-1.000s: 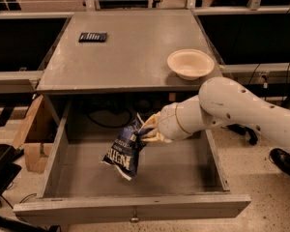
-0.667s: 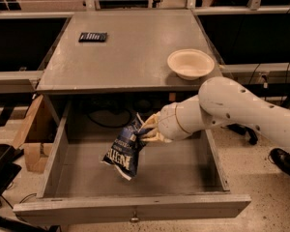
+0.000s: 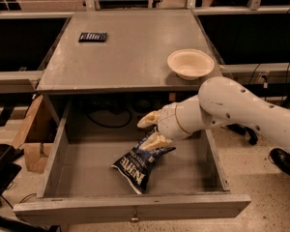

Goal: Place blue chip bag into top drawer

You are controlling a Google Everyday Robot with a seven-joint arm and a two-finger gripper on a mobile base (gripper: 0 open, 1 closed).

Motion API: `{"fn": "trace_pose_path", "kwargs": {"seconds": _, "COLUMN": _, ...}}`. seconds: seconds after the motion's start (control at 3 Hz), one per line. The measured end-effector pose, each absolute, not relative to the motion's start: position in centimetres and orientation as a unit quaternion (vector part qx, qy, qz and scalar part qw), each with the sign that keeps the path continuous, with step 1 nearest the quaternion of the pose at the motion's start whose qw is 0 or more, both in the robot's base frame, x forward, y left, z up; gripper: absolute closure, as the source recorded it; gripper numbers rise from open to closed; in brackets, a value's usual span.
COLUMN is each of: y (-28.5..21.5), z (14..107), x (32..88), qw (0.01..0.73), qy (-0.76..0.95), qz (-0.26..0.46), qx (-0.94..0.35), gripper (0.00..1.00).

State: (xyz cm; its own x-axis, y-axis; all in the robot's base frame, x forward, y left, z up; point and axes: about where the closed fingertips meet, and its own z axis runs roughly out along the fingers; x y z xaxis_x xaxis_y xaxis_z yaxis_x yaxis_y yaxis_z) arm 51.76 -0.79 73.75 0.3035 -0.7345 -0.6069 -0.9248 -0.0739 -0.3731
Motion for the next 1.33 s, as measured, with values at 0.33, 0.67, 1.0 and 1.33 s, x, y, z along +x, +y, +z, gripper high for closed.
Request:
{"fn": "trace_pose_path", "kwargs": {"seconds": 0.33, "y": -0.8, "z": 73.7, "x": 51.8, "qw": 0.363, "qy": 0.575, "qz": 0.131, "qx": -0.721, "gripper": 0.00}}
{"fn": "trace_pose_path", "kwargs": {"seconds": 0.67, "y": -0.7, "z": 73.7, "x": 51.7, "qw": 0.363, "qy": 0.575, "qz": 0.132, "qx": -0.722, "gripper": 0.00}}
{"fn": "trace_pose_path", "kwargs": {"seconds": 1.0, "y": -1.1, "z": 76.4, "x": 52.1, "qw": 0.363, "qy": 0.568, "qz": 0.120, "qx": -0.729, "gripper": 0.00}}
{"fn": "trace_pose_path", "kwargs": {"seconds": 1.33, "y": -3.0, "z": 82.7, "x": 52.4, "qw": 0.363, "qy": 0.545, "qz": 0.086, "qx": -0.751, "gripper": 0.00}}
